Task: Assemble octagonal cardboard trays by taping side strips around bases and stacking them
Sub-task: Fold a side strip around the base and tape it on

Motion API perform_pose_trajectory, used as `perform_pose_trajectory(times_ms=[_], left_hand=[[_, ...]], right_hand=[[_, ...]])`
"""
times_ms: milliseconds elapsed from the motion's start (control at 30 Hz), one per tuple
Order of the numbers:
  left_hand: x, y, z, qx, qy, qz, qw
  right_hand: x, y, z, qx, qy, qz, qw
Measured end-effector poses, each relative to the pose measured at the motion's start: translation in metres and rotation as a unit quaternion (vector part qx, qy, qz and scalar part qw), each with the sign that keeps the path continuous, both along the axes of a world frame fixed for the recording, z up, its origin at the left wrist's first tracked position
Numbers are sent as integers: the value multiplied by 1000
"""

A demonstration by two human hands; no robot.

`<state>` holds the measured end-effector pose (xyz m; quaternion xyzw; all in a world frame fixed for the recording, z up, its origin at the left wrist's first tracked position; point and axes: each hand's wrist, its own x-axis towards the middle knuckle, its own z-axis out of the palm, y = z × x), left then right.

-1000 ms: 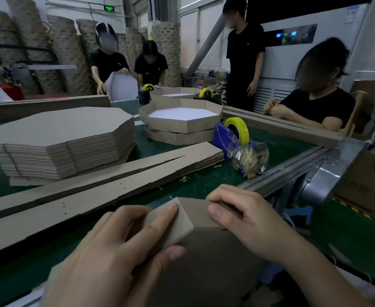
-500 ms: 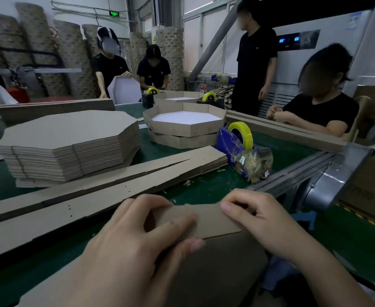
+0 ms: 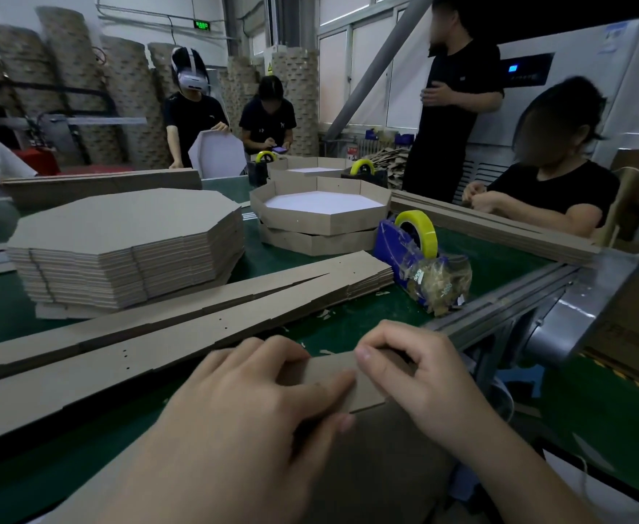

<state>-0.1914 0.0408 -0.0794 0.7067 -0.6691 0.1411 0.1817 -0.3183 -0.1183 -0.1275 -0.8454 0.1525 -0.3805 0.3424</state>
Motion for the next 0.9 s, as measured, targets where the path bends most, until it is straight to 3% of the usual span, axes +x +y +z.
perform_pose_trajectory(times_ms=[300, 567, 633, 700, 800, 900], left_hand=[[-2, -6, -6, -34, -1, -2, 999], [6, -11, -12, -49, -14, 7, 999], [9, -11, -12, -50, -8, 6, 999], [11, -11, -13, -53, -1, 3, 999], [12, -13, -12, -55, 2, -2, 998], [11, -14, -11, -50, 2, -4, 999]], right_hand=[[-2, -7, 5, 12, 46, 39, 998], [-5, -18, 8, 136, 58, 89, 985], [-7, -34, 11, 151, 38, 39, 987], [-9, -65, 14, 158, -4, -77, 984], [-14, -131, 21, 141, -55, -281, 948], [-19, -192, 26, 135, 31, -384, 913]])
